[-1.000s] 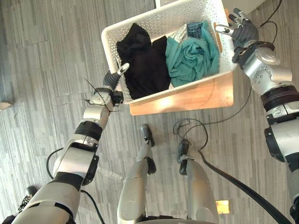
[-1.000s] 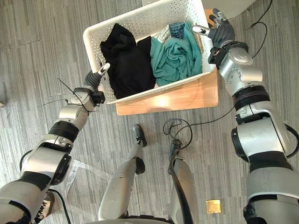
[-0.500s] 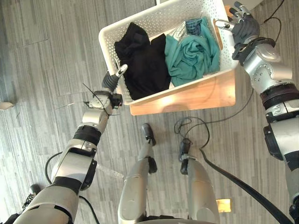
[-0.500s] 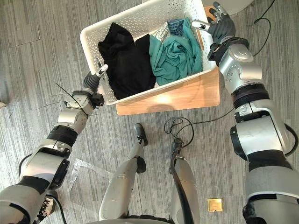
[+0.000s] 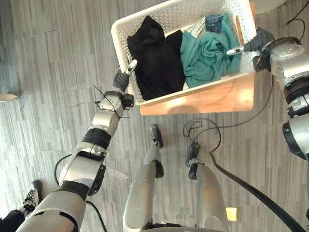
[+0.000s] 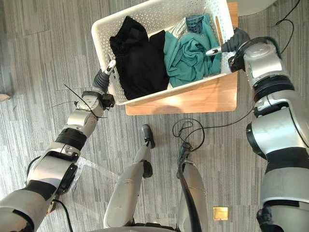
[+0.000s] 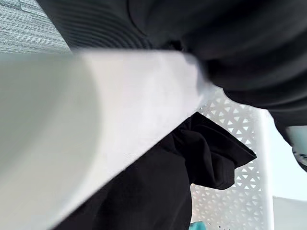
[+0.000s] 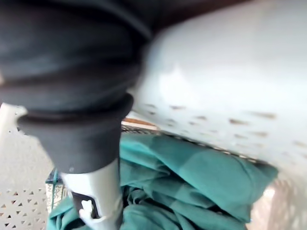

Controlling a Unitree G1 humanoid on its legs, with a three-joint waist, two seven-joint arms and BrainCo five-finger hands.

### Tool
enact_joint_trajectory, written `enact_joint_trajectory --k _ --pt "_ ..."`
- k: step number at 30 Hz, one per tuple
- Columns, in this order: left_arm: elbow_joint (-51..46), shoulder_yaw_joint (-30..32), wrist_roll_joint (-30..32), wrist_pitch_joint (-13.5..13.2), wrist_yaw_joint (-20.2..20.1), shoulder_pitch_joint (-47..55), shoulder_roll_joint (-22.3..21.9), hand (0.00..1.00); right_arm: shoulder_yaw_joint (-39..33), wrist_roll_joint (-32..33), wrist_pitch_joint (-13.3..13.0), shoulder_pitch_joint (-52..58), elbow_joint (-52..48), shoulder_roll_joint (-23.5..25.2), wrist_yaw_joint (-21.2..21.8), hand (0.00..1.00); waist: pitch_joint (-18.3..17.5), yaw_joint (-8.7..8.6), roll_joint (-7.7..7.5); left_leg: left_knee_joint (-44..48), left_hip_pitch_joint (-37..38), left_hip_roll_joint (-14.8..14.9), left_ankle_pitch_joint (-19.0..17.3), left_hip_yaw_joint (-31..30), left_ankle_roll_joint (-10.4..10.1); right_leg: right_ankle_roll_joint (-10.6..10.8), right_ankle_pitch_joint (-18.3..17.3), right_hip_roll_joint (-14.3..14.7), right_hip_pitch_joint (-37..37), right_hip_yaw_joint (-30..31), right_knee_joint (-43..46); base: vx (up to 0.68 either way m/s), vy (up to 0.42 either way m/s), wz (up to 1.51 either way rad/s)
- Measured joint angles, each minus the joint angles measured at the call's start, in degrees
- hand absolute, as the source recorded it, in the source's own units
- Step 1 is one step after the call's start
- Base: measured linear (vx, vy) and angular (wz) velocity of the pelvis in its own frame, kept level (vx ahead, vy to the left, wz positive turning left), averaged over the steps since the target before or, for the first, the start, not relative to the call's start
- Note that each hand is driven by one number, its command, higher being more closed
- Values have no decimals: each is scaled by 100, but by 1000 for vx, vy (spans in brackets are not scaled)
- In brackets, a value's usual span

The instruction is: Pick up the laundry basket with both hands and put the clothes into the washing machine.

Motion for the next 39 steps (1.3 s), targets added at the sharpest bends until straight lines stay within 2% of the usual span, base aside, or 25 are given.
enact_joint_trajectory --k 1,2,3,8,11,12,15,19,23,25,28,30,33,35,36,37,38,39 --pt "-33 0 -2 -2 5 2 -43 0 9 47 16 0 2 -46 11 100 0 8 0 0 -18 -8 0 -7 0 0 0 -12 -10 -17 13 9 11 10" --pt "-48 0 -3 -4 12 6 -63 0 10 65 48 -5 2 -67 11 100 0 12 0 0 -24 -15 0 -9 0 1 -1 -21 -12 -24 17 23 16 7" --pt "-59 1 -6 -5 22 6 -92 100 14 210 101 -4 2 -92 11 100 0 14 -1 0 -24 -23 4 -14 5 2 -1 -31 -13 -31 29 27 14 4" --pt "-166 125 -12 3 87 103 -110 100 34 760 113 19 27 -132 -139 100 0 15 -1 -1 -35 -27 101 -49 130 1 -34 -47 -31 -102 119 38 -6 6" --pt "-324 112 9 47 173 194 -63 100 6 764 27 27 89 -163 -547 100 0 14 -1 0 -40 -43 152 -100 170 6 -94 -77 -31 -164 203 38 -18 13" --pt "-627 111 97 67 199 378 -20 100 -50 652 -82 60 95 -164 -779 100 0 24 -1 0 -40 -44 153 -110 170 6 -95 -78 -28 -175 207 40 -12 6" --pt "-1091 112 594 123 288 587 160 100 -568 435 -229 277 -69 -132 -1279 100 0 22 -1 1 -28 -57 170 -104 161 7 -94 -94 -15 -170 206 29 -2 2" --pt "-1260 210 934 149 296 605 295 100 -1166 418 -221 578 -385 77 -1509 100 0 1 -1 1 68 -57 182 -37 177 8 -93 -92 46 -113 201 16 3 -7" --pt "-1294 440 1389 171 311 607 485 100 -1797 554 -219 1096 -1259 373 -1825 100 0 -7 -2 1 229 -34 182 105 177 13 -87 -67 126 23 196 10 -16 -14" --pt "-1302 461 1637 176 330 619 633 100 -2040 671 -216 1486 -2062 378 -2063 100 1 -18 -4 0 339 -11 181 151 177 20 -79 -39 232 47 181 12 -32 -9" --pt "-1431 549 1917 237 373 774 778 100 -2181 712 -220 1991 -3175 303 -2323 100 5 -74 -13 -1 571 25 180 199 178 31 -48 5 479 76 96 12 -44 -7" --pt "-1629 570 2091 247 362 1012 902 100 -2391 732 -336 2591 -4237 159 -2415 100 10 -131 -29 -2 815 23 174 310 177 39 -43 9 713 159 41 16 -56 -13" --pt "-1787 560 2266 256 271 1227 942 100 -2664 933 -468 3356 -5223 -53 -2424 100 13 -182 -40 -2 1053 45 65 388 177 41 -42 41 901 261 -13 0 -39 -23" --pt "-1890 565 2289 257 230 1437 939 100 -2928 1094 -596 4068 -5824 -32 -2424 100 9 -201 -125 -1 1240 69 -1 494 249 42 -42 79 1006 392 -4 -1 -34 -27" --pt "-2027 571 2309 261 151 1579 934 100 -3113 1130 -599 4519 -6114 -21 -2421 100 13 -304 -137 -1 1330 73 -1 456 249 43 -43 87 1126 363 -19 -2 -47 -4" --pt "-2144 572 2315 262 124 1686 934 100 -3214 1138 -599 4791 -6240 10 -2416 100 2 -336 -171 0 1394 78 -2 451 249 44 -44 93 1178 362 -15 9 -69 -6" --pt "-2529 588 2355 250 56 2059 931 100 -3462 1150 -602 5458 -6489 226 -2374 100 -12 -361 -285 24 1604 117 -66 479 243 45 -45 153 1381 429 -59 11 -56 -17" --pt "-2662 588 2368 239 36 2237 931 100 -3545 1150 -604 5693 -6544 354 -2352 100 -35 -370 -332 55 1684 137 -111 488 214 44 -45 191 1471 486 -107 19 -80 -33"
